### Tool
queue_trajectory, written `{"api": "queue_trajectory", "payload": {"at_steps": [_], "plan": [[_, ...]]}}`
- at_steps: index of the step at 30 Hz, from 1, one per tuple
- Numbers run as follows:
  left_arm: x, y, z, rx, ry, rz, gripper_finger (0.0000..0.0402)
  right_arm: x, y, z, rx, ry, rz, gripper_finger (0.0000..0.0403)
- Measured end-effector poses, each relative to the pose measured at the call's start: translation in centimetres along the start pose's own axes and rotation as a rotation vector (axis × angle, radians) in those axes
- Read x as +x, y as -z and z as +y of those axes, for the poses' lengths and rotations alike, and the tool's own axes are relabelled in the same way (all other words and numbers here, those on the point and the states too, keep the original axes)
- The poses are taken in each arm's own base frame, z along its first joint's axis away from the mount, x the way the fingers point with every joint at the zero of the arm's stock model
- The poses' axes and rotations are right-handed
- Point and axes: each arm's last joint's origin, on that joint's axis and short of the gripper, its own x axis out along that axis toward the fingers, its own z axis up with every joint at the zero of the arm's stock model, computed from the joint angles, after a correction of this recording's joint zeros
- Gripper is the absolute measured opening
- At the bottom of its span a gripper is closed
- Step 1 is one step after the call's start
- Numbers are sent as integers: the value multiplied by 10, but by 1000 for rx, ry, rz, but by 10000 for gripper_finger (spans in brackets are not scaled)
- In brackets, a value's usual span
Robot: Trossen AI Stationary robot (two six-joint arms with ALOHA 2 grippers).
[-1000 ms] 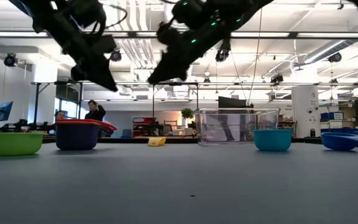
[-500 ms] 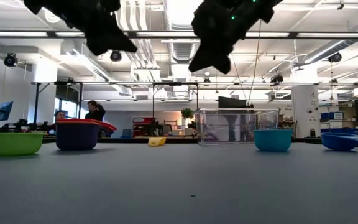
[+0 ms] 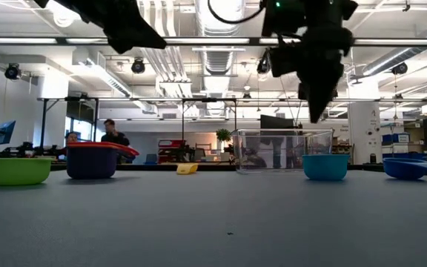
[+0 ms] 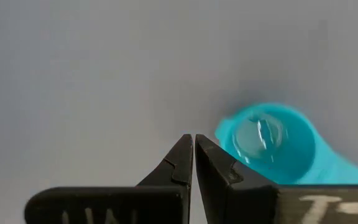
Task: Nest measuring cups in basket
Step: Stack the light blue measuring cup on top of the red measuring cup
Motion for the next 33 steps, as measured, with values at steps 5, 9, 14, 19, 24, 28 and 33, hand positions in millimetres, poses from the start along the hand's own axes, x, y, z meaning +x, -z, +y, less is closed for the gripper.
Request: {"api": "queue_trajectory", "payload": {"at_steps": [5, 9, 14, 19, 24, 28, 33], "plan": [[0, 0, 0, 8, 0, 1, 0, 14, 13, -5, -48, 10, 56, 23], [-1, 0, 0, 7, 0, -1, 0, 28, 23, -11, -93, 41, 94, 54], [-1, 0, 0, 6, 0, 0, 0, 36, 27, -16, -114, 109, 80, 110], [-1, 0, 0, 3, 0, -3, 0, 33, 23, -15, -129, 138, 51, 152], [-1, 0, 0, 3, 0, -4, 0, 33, 22, -16, -158, 162, 39, 167], [-1, 0, 0, 3, 0, -4, 0, 40, 27, -16, -173, 158, 53, 166], [-1, 0, 0, 5, -1, -5, 0, 50, 33, -12, -191, 149, 41, 152]]}}
